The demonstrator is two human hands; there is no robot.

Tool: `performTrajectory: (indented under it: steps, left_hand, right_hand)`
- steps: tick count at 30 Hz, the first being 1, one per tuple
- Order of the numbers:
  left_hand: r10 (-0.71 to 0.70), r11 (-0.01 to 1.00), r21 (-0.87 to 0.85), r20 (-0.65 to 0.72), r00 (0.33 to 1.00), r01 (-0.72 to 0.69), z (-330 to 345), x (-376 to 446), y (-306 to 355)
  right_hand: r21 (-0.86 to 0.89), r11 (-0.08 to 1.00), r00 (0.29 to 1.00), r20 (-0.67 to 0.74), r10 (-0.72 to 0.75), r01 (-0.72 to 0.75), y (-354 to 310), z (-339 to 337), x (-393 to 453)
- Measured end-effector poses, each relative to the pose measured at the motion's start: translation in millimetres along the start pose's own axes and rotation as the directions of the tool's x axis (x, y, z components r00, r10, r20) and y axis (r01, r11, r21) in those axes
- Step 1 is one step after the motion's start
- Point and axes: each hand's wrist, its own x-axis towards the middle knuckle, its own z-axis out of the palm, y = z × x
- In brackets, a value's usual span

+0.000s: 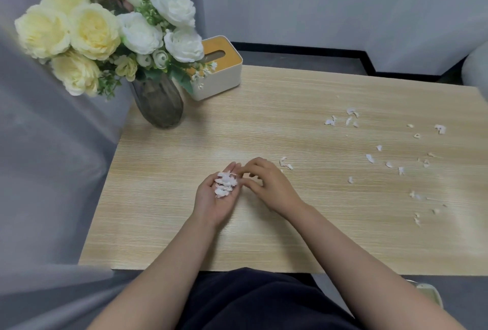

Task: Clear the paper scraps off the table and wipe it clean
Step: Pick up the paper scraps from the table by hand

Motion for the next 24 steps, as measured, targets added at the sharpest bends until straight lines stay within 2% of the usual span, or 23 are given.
performTrajectory:
  steps: [5,13,18,24]
  left_hand:
    - [0.007,0.998,0.065,-0.028,1.000,-0.006,4,3,-18]
    - [0.016,0.994,0.105,-0.029,0.999,-0.012,8,10,-38]
    - [0.033,0.990,0.134,-0.021,0.999,-0.030,8,12,-49]
    - [0.056,0.994,0.094,-0.031,0.998,-0.053,6,7,-62]
  right_hand:
    - [-0.051,0.985,0.986,-0.031,0.164,-0.165,46,-36,-9]
    - [-0.197,0.865,0.887,-0.075,0.455,-0.461,103,-61,-1]
    - [-0.264,0.848,0.879,-0.002,0.477,-0.460,109,-50,6]
    - [-0.277,0.845,0.880,-0.006,0.474,-0.457,113,-45,2]
